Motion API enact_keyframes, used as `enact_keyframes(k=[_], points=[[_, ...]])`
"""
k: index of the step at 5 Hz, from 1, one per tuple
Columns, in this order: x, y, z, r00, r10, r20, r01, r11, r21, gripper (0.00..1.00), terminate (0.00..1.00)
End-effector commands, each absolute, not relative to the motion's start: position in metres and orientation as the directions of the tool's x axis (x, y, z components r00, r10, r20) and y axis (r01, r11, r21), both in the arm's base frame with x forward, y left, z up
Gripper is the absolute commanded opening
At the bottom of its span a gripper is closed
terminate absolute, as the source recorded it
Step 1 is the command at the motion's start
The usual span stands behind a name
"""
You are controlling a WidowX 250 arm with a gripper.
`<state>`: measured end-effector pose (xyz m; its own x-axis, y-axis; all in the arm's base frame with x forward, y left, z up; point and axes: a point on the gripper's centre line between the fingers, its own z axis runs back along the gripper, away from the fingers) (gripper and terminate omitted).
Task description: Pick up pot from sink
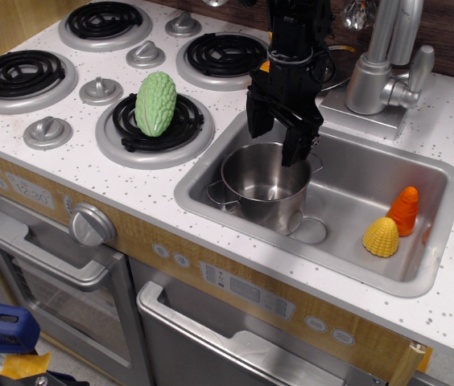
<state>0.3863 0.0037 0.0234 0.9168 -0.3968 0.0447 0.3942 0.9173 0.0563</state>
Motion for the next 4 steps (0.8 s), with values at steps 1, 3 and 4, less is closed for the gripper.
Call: enact_keyframes(k=[1,3,4], points=[[0.386,0.004,0.023,0.917,-0.397,0.045,0.394,0.917,0.056,1.0,0.0],[0.372,-0.026,0.026,0.943,-0.314,0.106,0.307,0.949,0.077,1.0,0.0],[0.371,-0.032,0.025,0.942,-0.31,0.13,0.3,0.949,0.094,1.0,0.0]])
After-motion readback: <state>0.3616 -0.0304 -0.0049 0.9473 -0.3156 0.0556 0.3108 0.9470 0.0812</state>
